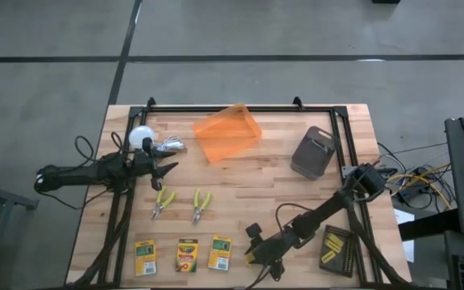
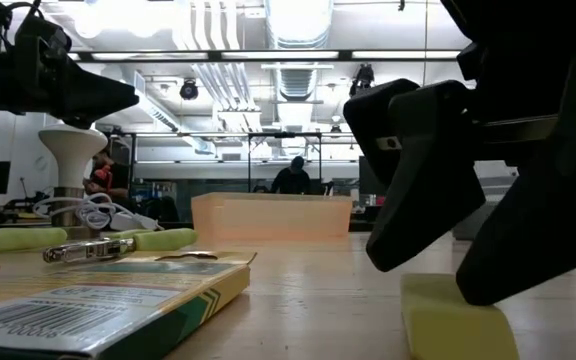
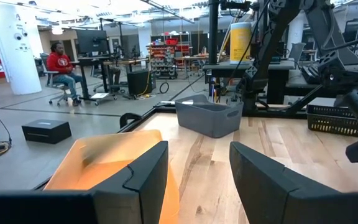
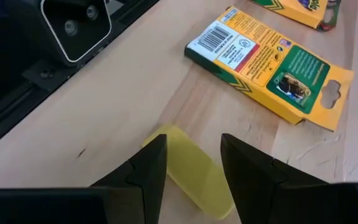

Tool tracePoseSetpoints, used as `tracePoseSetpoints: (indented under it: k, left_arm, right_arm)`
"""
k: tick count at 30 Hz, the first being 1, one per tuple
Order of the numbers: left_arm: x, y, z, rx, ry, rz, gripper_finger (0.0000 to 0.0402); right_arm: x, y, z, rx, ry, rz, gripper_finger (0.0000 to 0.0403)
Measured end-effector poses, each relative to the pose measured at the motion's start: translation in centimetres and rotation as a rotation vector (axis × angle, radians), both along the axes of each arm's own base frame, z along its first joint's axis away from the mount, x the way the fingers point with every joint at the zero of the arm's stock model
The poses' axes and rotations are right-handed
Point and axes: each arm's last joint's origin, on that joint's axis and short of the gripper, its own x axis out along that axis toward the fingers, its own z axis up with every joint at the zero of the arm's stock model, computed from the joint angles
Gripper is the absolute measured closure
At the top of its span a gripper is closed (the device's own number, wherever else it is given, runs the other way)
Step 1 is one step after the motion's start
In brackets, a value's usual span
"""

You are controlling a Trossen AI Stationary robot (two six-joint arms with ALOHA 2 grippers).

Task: Pick & Place School Supplies
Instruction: Put the yellow eraser into the black basket

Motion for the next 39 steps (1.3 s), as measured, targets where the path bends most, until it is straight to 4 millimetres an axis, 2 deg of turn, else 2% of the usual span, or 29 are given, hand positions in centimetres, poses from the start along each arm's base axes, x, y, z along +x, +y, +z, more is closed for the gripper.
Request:
tracePoseSetpoints:
  k: [12, 25, 33, 39]
  left_arm:
    - [0.0, 0.0, 0.0, 0.0, 0.0, 0.0, 0.0223]
    - [0.0, 0.0, 0.0, 0.0, 0.0, 0.0, 0.0223]
    - [0.0, 0.0, 0.0, 0.0, 0.0, 0.0, 0.0223]
    - [0.0, 0.0, 0.0, 0.0, 0.0, 0.0, 0.0223]
  right_arm:
    - [-0.2, 0.0, -0.3, -0.088, -0.007, 0.15, 0.0255]
    - [-0.3, 0.0, -0.4, -0.089, 0.0, 0.147, 0.0255]
    - [0.1, -0.6, -0.4, -0.033, 0.035, 0.076, 0.0255]
    - [0.3, -1.1, -0.5, -0.007, 0.06, 0.042, 0.0272]
